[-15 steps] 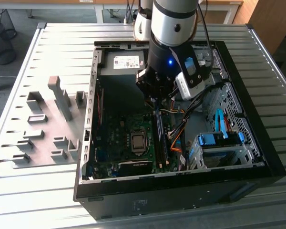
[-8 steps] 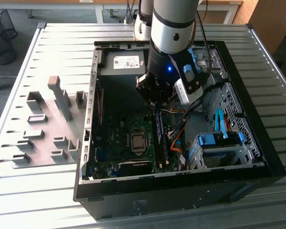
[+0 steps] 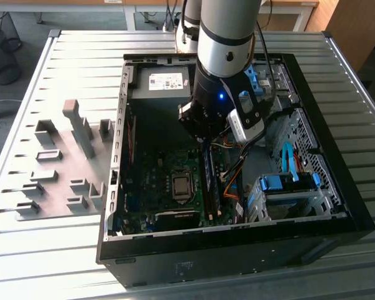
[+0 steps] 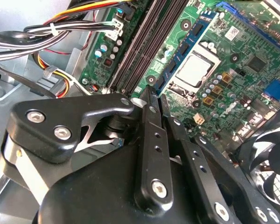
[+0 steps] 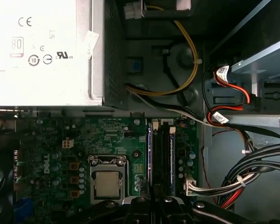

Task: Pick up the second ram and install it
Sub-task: 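Insert the second ram into the second slot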

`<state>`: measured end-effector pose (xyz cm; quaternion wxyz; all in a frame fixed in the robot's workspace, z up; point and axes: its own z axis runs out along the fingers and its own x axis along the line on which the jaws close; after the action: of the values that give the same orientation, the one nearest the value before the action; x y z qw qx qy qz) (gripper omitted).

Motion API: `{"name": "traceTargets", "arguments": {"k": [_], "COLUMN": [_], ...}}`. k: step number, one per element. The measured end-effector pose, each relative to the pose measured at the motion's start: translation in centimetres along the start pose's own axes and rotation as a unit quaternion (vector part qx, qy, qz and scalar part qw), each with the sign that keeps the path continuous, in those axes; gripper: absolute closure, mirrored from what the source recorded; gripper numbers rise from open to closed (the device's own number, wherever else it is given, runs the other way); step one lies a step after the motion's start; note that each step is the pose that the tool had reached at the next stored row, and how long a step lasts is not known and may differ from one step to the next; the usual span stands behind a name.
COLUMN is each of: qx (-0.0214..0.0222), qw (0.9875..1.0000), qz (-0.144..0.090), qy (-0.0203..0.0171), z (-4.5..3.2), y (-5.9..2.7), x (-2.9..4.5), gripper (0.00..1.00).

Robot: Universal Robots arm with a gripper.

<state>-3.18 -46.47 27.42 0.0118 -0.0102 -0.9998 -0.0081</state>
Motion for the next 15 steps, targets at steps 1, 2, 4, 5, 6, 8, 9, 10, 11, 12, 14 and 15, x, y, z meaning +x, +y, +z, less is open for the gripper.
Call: {"name": "traceTargets", "arguments": {"k": [1, 2, 4, 5, 6, 8, 9, 10, 11, 12, 14, 15], "qx": [0.0000, -0.0001, -0.0002, -0.0004, -0.0002, -0.0002, -0.0001, -0.0001, -0.0001, -0.0001, -0.0002, -0.0001], "qw": [1.0000, 1.0000, 1.0000, 1.0000, 1.0000, 1.0000, 1.0000, 1.0000, 1.0000, 1.0000, 1.0000, 1.0000], "qz": [0.000, 0.000, 0.000, 0.000, 0.000, 0.000, 0.000, 0.000, 0.000, 0.000, 0.000, 0.000], "qy": [0.0000, 0.0000, -0.0001, -0.0001, -0.0001, 0.0000, 0.0000, 0.0000, 0.0000, 0.0000, 0.0000, 0.0000], "z": [0.00, 0.01, 0.05, 0.12, 0.20, 0.47, 0.63, 0.79, 0.93, 1.06, 1.28, 1.34], "y": [0.00, 0.00, 0.00, 0.01, 0.00, -0.01, -0.01, -0.01, -0.02, -0.02, -0.02, -0.02], "x": [0.00, 0.00, 0.00, -0.01, -0.01, -0.01, -0.02, -0.02, -0.02, -0.03, -0.03, -0.03], "gripper": [0.86, 0.86, 0.86, 0.86, 0.86, 0.86, 0.86, 0.86, 0.86, 0.86, 0.86, 0.86]}}
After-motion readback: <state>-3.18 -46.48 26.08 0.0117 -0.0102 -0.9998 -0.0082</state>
